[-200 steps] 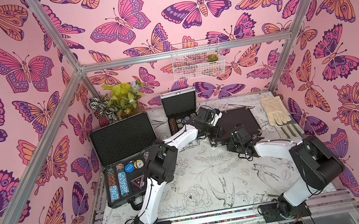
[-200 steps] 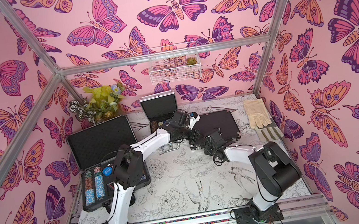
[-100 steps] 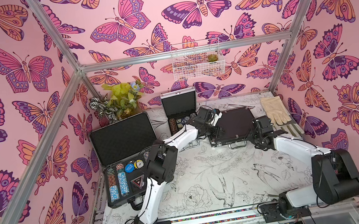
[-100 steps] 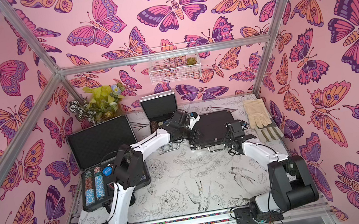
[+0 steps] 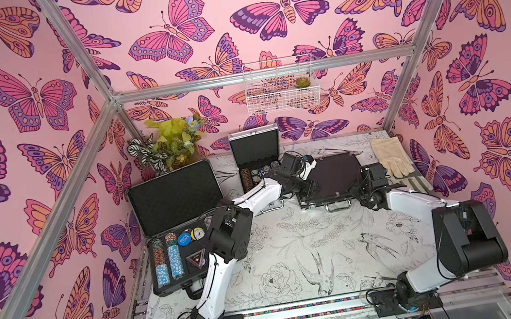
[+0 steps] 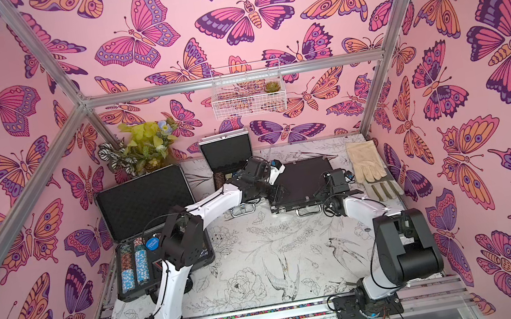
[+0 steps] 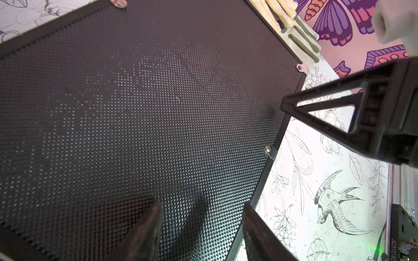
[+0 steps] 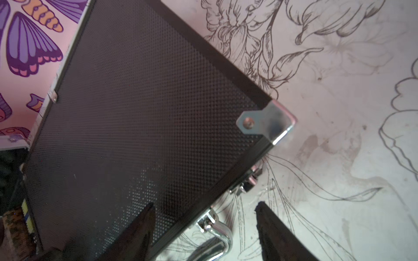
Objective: Close the poker set cases
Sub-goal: Fasten the fastener on the poker set case.
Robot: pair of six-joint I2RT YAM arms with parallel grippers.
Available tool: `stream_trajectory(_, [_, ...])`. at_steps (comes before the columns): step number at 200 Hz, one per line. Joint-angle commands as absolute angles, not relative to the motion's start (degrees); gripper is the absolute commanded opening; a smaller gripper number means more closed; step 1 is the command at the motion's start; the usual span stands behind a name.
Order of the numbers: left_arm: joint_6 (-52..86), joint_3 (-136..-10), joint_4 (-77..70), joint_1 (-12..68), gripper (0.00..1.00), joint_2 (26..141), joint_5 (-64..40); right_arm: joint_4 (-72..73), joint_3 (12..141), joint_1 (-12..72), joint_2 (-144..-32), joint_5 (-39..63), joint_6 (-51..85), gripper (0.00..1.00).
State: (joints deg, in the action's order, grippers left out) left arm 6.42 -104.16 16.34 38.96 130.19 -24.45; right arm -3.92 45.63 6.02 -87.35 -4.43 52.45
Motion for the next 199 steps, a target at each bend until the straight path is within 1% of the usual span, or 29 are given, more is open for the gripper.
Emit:
stream_trajectory(1, [6.1, -101.2, 23.6, 38.4, 0.59, 133.1, -22.3, -1.0, 45.3, 5.4, -88.8, -3.4, 54.2, 0.72])
stream_trajectory(36, [6.0, -101.0, 23.6, 38.4, 0.59, 133.1, -22.3, 3.0, 42.9, 4.0, -89.7, -0.6, 57.3, 0.74])
stream_trajectory(84, [6.0, -101.1, 23.6, 38.3, 0.58, 133.3, -22.4, 4.6, 41.5, 3.9, -89.7, -0.5, 59.7, 0.74])
stream_trajectory(93, [5.9, -101.0, 23.6, 38.3, 0.59, 133.2, -22.4, 5.2, 41.3, 3.8, -91.4, 0.0, 60.4, 0.74])
stream_trajectory(127, [5.8, -100.7, 23.6, 38.2, 0.59, 133.2, -22.3, 6.1, 40.7, 3.8, -91.8, 0.3, 61.7, 0.73])
stream_trajectory(164, [5.7, -100.6, 23.6, 38.2, 0.59, 133.1, -22.3, 8.1, 39.7, 3.6, -93.2, 0.1, 63.2, 0.67])
stream_trajectory(185, [5.8, -100.5, 23.6, 38.2, 0.59, 133.1, -22.4, 12.1, 37.5, 3.5, -95.1, 0.4, 65.7, 0.65])
stream_trajectory(199, [5.7, -100.5, 23.6, 38.1, 0.59, 133.2, -22.4, 15.5, 35.5, 3.4, -96.4, 0.7, 67.4, 0.6])
